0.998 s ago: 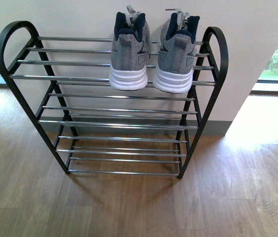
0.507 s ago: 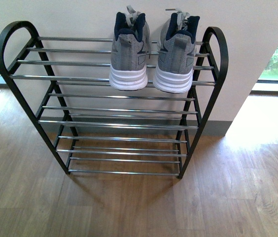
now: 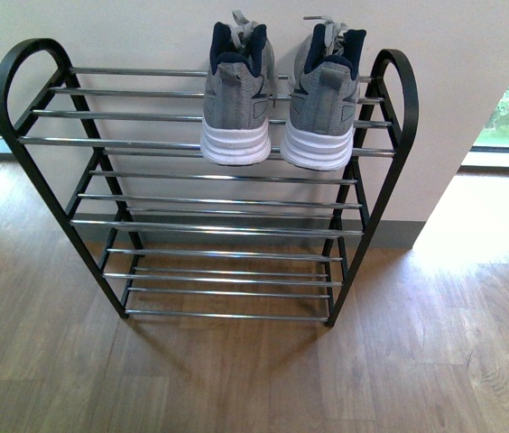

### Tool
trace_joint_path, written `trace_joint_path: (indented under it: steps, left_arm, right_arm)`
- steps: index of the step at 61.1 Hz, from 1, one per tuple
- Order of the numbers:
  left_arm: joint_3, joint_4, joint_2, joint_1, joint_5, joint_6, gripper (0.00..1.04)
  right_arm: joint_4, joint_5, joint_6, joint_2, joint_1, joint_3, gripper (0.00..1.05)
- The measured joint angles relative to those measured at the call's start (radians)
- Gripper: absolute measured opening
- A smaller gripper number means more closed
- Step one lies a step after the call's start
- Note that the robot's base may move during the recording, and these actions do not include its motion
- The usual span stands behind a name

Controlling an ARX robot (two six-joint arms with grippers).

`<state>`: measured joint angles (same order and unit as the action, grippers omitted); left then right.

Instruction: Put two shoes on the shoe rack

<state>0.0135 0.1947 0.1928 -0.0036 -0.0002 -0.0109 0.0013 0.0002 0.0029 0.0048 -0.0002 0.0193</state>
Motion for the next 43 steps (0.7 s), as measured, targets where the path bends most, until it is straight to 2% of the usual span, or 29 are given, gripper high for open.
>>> trace_joint_path:
  steps: [4, 9, 27, 43]
  left_arm:
    - [0.000, -0.020, -0.019, 0.000, 0.000, 0.000, 0.01]
    - [0.000, -0.185, -0.159, 0.000, 0.000, 0.000, 0.01]
    - [0.000, -0.195, -0.176, 0.001, 0.000, 0.000, 0.01]
    - [0.000, -0.195, -0.176, 0.001, 0.000, 0.000, 0.48]
  right_arm:
    - [0.000, 0.000, 0.000, 0.000, 0.000, 0.000, 0.95]
    - [0.000, 0.000, 0.000, 0.000, 0.000, 0.000, 0.95]
    - [0.000, 0.000, 0.000, 0.000, 0.000, 0.000, 0.95]
    - [0.000, 0.000, 0.000, 0.000, 0.000, 0.000, 0.95]
